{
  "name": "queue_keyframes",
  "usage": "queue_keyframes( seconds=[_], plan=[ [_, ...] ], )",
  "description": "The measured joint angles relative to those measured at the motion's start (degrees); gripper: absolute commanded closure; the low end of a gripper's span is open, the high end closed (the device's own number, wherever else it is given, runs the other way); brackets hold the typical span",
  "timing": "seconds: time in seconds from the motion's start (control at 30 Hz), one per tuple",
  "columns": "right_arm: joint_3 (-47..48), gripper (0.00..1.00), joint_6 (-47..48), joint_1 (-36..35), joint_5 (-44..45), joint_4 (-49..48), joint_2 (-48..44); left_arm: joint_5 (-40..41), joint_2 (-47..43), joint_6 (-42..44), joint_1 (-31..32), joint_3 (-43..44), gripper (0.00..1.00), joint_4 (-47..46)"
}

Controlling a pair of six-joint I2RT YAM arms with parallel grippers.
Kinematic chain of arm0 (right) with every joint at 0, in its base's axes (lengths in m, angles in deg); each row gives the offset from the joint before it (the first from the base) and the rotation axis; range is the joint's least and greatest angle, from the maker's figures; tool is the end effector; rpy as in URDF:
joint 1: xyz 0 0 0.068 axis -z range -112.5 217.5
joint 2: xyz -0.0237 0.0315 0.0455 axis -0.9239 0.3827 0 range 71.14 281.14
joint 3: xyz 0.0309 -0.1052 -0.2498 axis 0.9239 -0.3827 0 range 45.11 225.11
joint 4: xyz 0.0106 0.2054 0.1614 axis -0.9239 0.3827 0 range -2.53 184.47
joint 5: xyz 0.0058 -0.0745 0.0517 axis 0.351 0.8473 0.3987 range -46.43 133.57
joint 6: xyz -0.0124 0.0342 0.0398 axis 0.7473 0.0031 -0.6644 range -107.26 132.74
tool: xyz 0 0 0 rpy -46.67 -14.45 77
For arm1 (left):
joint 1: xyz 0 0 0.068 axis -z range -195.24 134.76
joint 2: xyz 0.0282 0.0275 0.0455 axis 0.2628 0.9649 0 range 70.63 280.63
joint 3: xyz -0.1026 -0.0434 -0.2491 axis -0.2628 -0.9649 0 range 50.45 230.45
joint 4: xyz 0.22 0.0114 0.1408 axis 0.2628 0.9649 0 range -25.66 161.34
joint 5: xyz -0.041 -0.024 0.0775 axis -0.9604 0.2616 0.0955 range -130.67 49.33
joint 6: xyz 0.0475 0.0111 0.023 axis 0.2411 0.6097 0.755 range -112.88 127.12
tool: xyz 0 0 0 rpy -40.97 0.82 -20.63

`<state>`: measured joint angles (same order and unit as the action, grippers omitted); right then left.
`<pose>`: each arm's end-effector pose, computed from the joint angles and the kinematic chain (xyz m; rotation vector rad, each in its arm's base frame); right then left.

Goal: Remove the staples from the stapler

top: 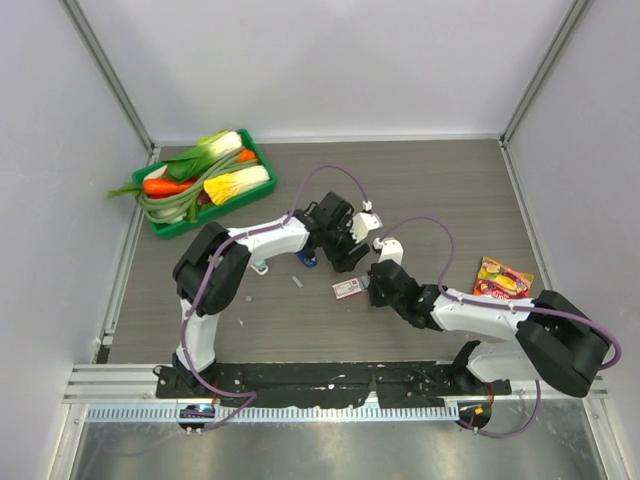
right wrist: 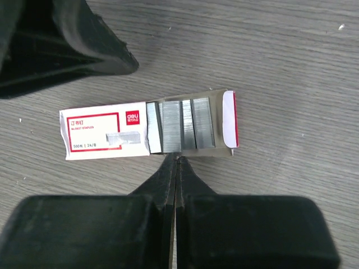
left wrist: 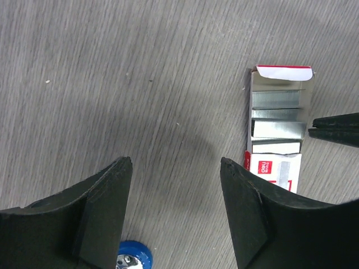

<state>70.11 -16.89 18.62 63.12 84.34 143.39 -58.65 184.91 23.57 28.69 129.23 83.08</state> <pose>0.1583 0.1633 0.1509 -0.2192 2.2954 0.3090 0.2991 -0.3033 0.1732 1.3931 2.1363 -0.5866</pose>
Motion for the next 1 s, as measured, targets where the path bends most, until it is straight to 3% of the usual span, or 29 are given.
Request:
queue_keyframes(
  seconds=[0.57,0.8,1.0],
  plan=[
    [1.09,0.98,1.01,1.81,-3.02,-0.37,-0.96,-0.07,0.44,0.02,1.25,-1.27,0.3,-0.46],
    [1.07,0.76,1.62,1.81,-4.39,0.15,-6.91,-0.09,-1.68,-0.09,0.66,1.84,0.24,3.08],
    [1.77,0.58,3.45,1.79,-8.26,-1.01,-4.44,-3.32,-9.9,-2.6,-4.66,5.84,0.22,7.89]
  ],
)
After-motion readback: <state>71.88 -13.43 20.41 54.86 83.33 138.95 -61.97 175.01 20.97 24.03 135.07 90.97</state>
